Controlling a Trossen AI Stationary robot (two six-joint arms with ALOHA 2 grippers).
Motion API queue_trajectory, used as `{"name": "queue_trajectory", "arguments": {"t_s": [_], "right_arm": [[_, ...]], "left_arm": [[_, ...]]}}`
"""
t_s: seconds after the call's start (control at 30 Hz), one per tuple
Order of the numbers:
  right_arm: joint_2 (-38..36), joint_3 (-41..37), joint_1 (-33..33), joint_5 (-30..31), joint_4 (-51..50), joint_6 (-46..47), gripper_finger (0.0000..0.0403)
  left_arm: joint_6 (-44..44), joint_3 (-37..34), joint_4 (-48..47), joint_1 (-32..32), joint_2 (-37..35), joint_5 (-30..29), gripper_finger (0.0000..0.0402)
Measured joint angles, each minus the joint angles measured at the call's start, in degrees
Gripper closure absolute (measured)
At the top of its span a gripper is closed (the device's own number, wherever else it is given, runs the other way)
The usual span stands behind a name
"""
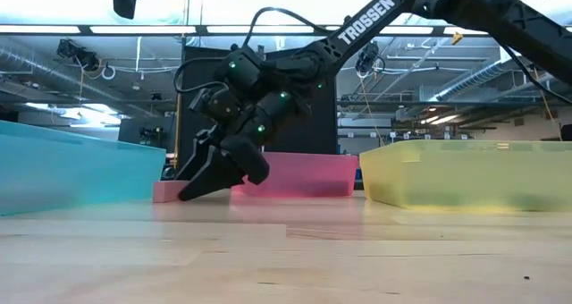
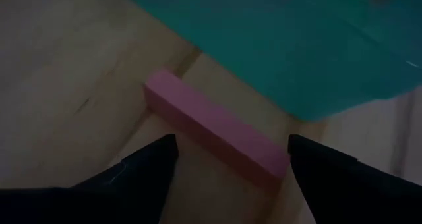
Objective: Sort blocks
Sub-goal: Put the pink block into the green bin
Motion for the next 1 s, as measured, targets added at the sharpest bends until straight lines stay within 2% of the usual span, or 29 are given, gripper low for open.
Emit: {"name": "queue_trajectory", "arguments": {"t_s": [0.2,0.7,0.93,1.0], "right_arm": [[0.1,0.0,0.2,-0.5,-0.3,0.8,0.0129],[0.3,-0.2,0.7,-2.0,-0.8,2.4,0.0259],[-1.4,-0.2,1.4,-1.2,-4.4,2.0,0.0332],[-2.3,-0.3,1.6,-1.3,-7.3,1.5,0.0334]], "left_arm": [[-0.4,0.0,-0.5,0.0,0.0,0.0,0.0214],[-1.1,0.0,-1.6,0.0,0.0,0.0,0.0214],[-1.2,0.0,-1.6,0.0,0.0,0.0,0.0214],[-1.2,0.0,-1.7,0.0,0.0,0.0,0.0214]]}}
